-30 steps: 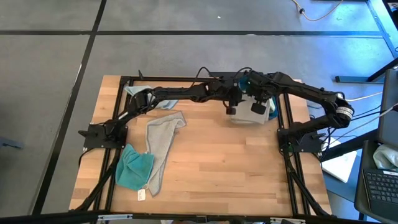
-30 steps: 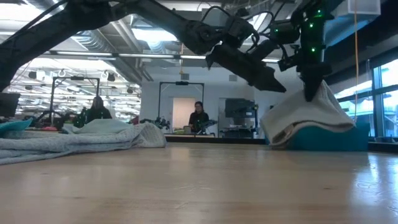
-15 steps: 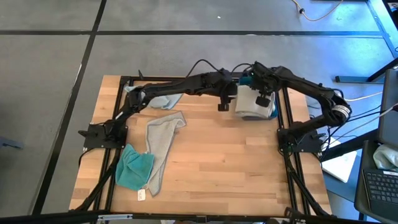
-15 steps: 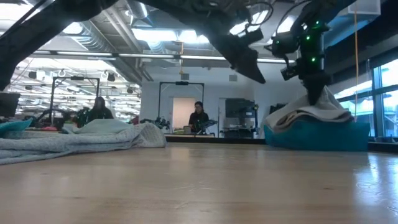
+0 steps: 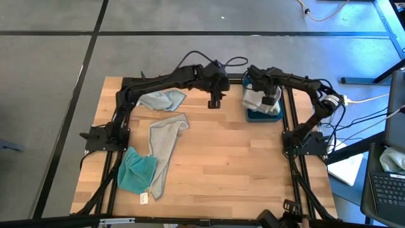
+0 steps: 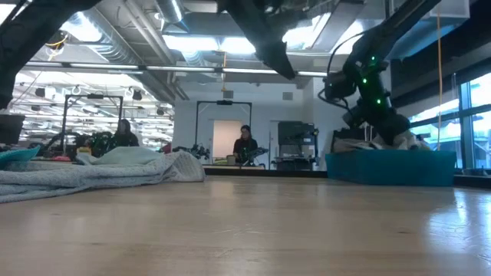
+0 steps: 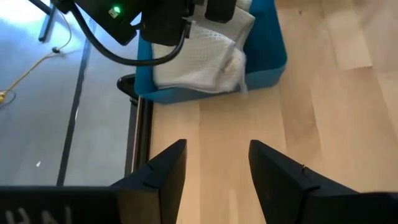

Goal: Fold microfiber towels
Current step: Put the top grey microfiber cloth into the blue bin

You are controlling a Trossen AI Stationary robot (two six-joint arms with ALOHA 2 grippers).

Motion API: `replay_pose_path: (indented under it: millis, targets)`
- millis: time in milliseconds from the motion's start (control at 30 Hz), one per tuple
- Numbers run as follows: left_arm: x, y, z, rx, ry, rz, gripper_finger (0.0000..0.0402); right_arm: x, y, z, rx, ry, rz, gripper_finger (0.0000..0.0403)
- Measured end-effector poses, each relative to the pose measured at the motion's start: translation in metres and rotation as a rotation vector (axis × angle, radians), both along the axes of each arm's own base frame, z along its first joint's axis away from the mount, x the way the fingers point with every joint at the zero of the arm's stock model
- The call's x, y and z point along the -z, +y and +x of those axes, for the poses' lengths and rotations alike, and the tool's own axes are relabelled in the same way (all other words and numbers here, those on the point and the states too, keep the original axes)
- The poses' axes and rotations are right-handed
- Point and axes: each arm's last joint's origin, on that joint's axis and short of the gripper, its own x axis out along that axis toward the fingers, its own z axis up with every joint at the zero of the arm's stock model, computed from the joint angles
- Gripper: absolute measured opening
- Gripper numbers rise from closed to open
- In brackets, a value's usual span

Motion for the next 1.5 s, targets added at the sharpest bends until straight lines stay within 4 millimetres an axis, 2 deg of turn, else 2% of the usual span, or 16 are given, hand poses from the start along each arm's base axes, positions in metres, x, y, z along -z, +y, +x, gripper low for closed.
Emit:
replay_pose_path:
  millis: [200, 367, 500, 733, 833, 967, 1000, 1067, 1200, 1400, 1500]
  targets:
    - [-0.01, -0.003, -0.009, -0.006, 0.002, -0.01, 0.0165, -0.002, -0.004, 0.001, -0.004, -0.046, -0.016, 0.006]
    - [-0.008, -0.001, -0.011, -0.015, 0.025, -0.018, 0.0165, -0.018, 0.0, -0.001, -0.014, -0.139, -0.026, 0.0084]
    - [-0.008, -0.001, -0.011, -0.02, 0.024, -0.021, 0.0165, -0.031, 0.004, -0.005, -0.018, -0.174, -0.064, 0.0133]
    - [-0.007, 0.001, -0.012, -0.026, 0.028, -0.023, 0.0165, -0.057, 0.012, -0.013, 0.013, -0.235, -0.197, 0.0242]
    - [-0.007, 0.002, -0.012, -0.029, 0.033, -0.025, 0.0165, -0.073, 0.019, -0.014, 0.073, -0.389, -0.215, 0.0268]
    - [-0.007, 0.004, -0.013, -0.027, 0.037, -0.021, 0.0165, -0.084, 0.035, -0.005, 0.075, -0.815, 0.082, 0.0272]
    - [-0.008, 0.006, -0.015, -0.031, 0.037, -0.022, 0.0165, -0.083, 0.039, -0.002, 0.078, -0.85, 0.131, 0.0269]
    - [-0.01, 0.009, -0.019, -0.037, 0.042, -0.028, 0.0165, -0.074, 0.045, -0.001, 0.078, -0.8, 0.174, 0.0258]
    - [-0.014, 0.014, -0.026, -0.023, 0.035, -0.068, 0.0165, -0.045, 0.049, 0.0, 0.086, -0.706, 0.215, 0.0229]
    - [-0.018, 0.013, -0.029, -0.011, 0.023, -0.078, 0.0165, -0.007, 0.044, 0.002, 0.084, -0.683, 0.13, 0.019]
    - [-0.02, 0.013, -0.03, -0.011, 0.016, -0.076, 0.0165, 0.009, 0.047, 0.001, 0.068, -0.672, 0.177, 0.0174]
